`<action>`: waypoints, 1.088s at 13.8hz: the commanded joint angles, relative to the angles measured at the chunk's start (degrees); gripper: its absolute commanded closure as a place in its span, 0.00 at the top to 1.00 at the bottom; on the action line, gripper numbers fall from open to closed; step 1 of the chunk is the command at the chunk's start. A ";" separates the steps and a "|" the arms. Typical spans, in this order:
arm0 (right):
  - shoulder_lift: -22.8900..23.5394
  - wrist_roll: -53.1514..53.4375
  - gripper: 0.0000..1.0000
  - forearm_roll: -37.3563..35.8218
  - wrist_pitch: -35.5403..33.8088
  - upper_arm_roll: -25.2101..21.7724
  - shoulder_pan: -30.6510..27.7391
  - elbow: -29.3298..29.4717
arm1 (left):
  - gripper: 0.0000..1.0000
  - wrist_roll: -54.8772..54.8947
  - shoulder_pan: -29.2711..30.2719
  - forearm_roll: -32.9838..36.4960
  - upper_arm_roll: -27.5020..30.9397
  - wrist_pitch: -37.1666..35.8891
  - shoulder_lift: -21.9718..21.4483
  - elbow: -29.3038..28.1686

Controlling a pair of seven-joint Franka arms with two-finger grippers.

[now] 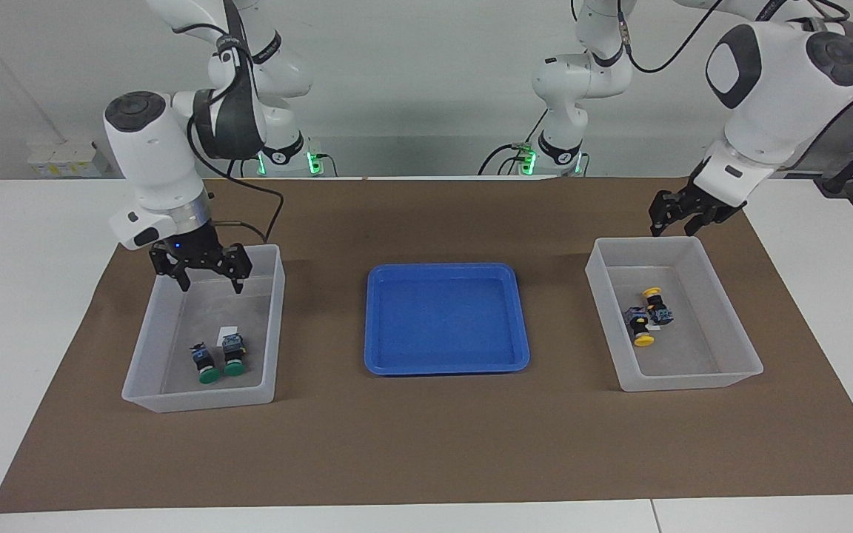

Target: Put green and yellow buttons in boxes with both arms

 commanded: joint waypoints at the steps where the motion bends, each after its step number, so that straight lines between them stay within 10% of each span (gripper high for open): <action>1: -4.85 1.59 1.00 2.59 -6.04 0.39 0.38 -1.15 | 0.67 1.77 -0.37 0.82 0.54 -3.83 -3.91 -1.54; 9: -3.46 5.99 1.00 1.45 -11.49 0.48 5.83 4.81 | 0.68 8.99 -0.55 3.63 0.45 -5.26 -10.43 -9.79; 15: -0.20 5.90 1.00 0.12 -16.34 0.48 6.36 12.29 | 0.86 8.64 0.07 3.63 0.54 -1.73 -8.15 -3.76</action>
